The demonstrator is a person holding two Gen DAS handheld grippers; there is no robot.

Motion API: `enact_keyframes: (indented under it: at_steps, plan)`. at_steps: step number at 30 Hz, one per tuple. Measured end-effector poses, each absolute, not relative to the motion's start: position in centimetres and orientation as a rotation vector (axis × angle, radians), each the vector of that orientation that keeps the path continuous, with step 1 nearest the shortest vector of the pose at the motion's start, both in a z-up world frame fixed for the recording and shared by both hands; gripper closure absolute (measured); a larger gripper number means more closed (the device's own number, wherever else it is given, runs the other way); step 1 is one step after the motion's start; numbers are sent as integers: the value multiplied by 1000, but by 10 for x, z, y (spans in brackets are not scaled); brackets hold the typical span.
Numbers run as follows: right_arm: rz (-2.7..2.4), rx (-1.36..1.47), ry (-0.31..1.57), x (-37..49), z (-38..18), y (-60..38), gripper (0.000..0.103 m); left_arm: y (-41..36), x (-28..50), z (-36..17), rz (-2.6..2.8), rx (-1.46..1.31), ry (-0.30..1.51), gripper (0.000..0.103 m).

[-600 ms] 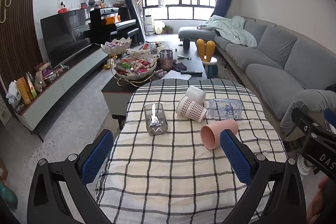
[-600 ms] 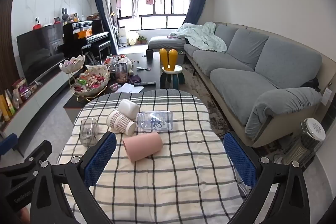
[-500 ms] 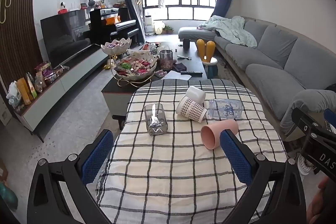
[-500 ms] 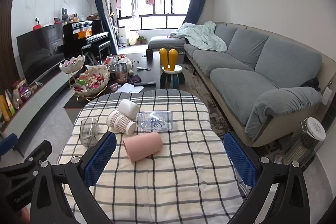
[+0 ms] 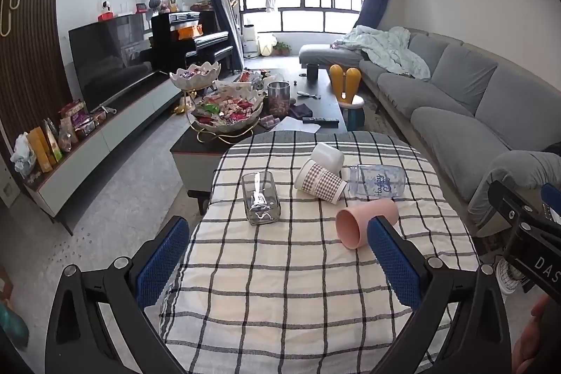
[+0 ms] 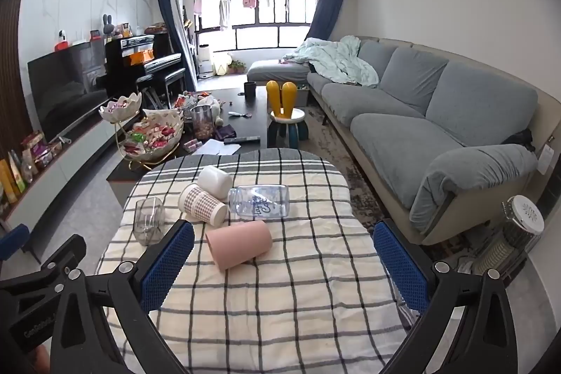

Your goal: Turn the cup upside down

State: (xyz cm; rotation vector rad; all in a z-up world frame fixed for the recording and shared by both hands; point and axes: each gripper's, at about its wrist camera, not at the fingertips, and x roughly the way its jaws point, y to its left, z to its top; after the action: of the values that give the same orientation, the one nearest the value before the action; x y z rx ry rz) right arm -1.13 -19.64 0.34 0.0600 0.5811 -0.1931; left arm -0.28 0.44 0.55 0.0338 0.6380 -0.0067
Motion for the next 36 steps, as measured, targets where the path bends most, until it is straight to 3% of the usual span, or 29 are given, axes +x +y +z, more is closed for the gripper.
enact_keyframes:
  at_steps: [36]
  plan:
    - [-191,71,598,-9,-3,-196,0,4,-2,0,-3,28,640,0]
